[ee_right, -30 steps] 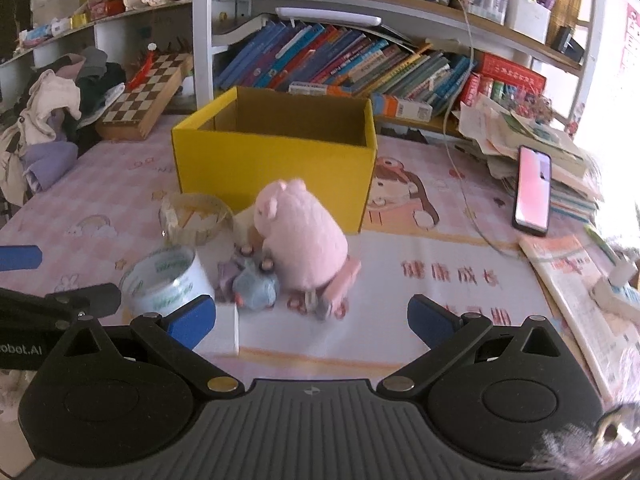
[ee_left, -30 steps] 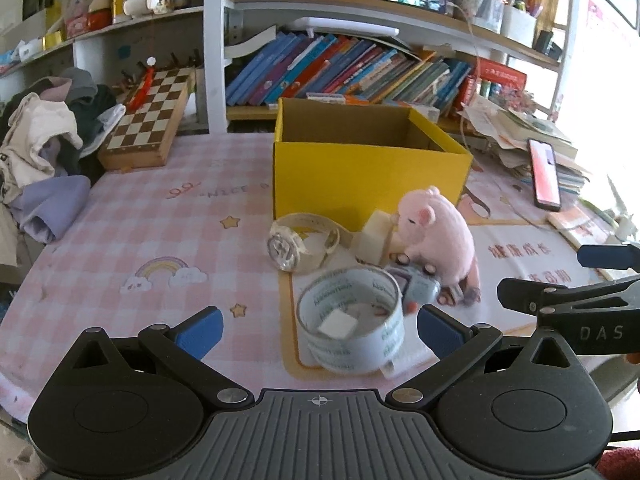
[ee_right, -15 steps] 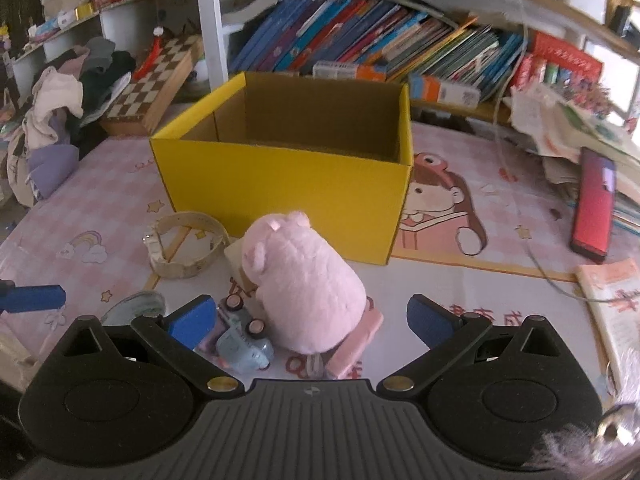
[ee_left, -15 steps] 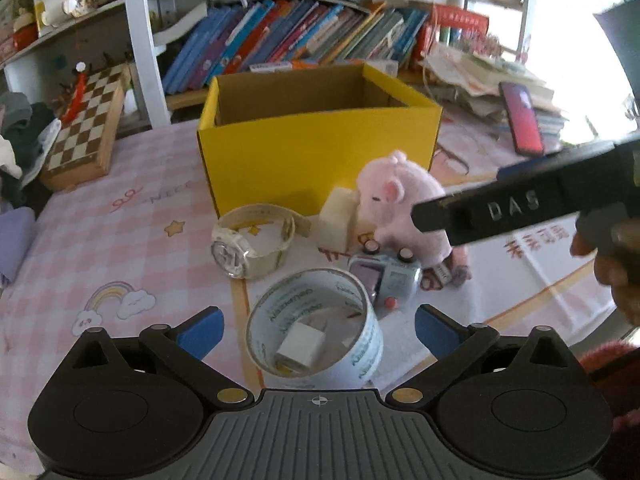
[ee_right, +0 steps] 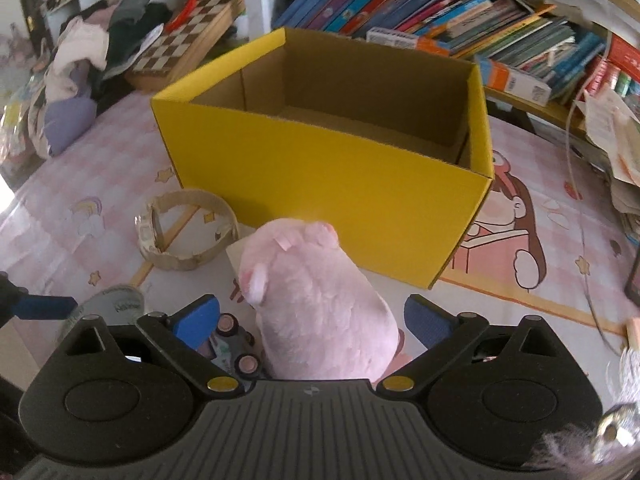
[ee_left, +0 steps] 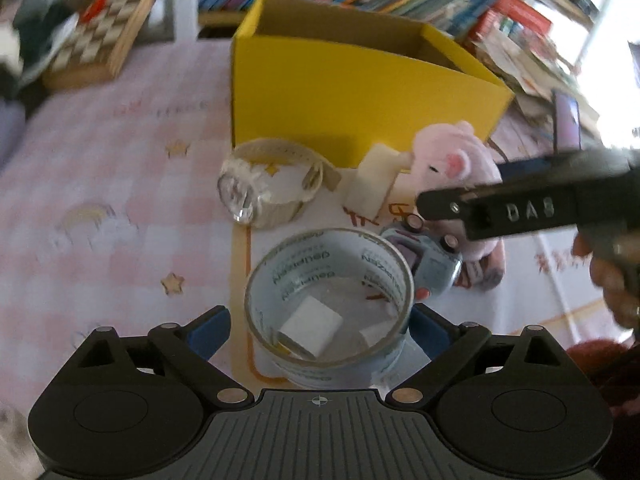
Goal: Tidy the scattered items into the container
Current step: 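Grasp the clear tape roll with the left tool while the right tool grasps the pink pig plush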
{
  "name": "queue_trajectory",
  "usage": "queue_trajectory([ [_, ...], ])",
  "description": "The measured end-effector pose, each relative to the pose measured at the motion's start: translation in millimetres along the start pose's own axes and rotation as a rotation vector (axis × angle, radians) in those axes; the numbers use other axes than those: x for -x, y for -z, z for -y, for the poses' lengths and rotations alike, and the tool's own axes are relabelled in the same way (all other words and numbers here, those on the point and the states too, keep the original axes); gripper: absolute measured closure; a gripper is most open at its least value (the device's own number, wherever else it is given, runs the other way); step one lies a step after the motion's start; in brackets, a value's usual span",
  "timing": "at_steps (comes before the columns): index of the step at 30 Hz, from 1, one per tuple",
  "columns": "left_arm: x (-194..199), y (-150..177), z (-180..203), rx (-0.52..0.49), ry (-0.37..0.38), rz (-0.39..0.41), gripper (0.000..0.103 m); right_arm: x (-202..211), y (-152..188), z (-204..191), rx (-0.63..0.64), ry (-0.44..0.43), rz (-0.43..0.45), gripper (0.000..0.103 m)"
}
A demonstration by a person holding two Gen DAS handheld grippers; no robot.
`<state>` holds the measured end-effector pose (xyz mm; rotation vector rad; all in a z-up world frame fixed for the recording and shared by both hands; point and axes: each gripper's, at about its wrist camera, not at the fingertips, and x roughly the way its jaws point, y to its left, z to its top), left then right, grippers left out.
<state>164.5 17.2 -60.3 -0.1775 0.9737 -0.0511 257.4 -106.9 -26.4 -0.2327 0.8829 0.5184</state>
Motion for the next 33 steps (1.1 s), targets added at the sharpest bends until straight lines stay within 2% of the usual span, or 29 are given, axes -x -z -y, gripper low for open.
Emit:
queue_trajectory([
  [1,-1.4,-1.0,-1.3,0.017,0.002,-0.002,0.006,-1.8,-0.1,1.7,0.006,-0.002,-0.005,0.026],
  [2,-2.2,-2.4,0.0,0.016,-0.005,0.002,0.007,-3.5,-0.3,3.5,0.013,-0.004,-0.01,0.035],
  [3,-3.0,-3.8,1.4,0.015,-0.011,0.006,0.007,-3.5,-0.4,6.0,0.015,-0.012,-0.006,0.036],
  [5,-4.6,-6.7,4.1,0.012,-0.025,0.014,0.017,-1.7,-0.7,12.0,0.012,-0.034,0.009,0.043],
  [9,-7.6,-12.4,9.4,0.008,-0.052,0.031,0.017,8.0,0.0,22.7,0.008,-0.076,0.053,0.045],
  [12,-0.6,-18.0,12.8,0.009,-0.069,0.072,0.017,21.8,-1.9,29.1,0.021,-0.099,0.106,0.045],
  [17,23.6,-29.0,22.1,-0.008,-0.082,0.188,0.018,45.8,-5.4,39.3,0.047,-0.136,0.198,0.045],
  [22,53.0,-49.9,39.8,-0.059,-0.073,0.331,0.017,87.5,-9.5,53.3,0.058,-0.233,0.43,0.045],
  [24,61.1,-63.8,46.7,-0.089,-0.067,0.385,0.017,95.5,-15.7,57.5,0.077,-0.24,0.49,0.045],
  [28,62.5,-97.0,55.0,-0.163,-0.073,0.44,0.017,94.5,-34.9,63.9,0.12,-0.207,0.54,0.045],
  [33,45.0,-133.9,54.7,-0.248,-0.116,0.428,0.017,63.0,-60.6,79.5,0.109,-0.166,0.502,0.045],
])
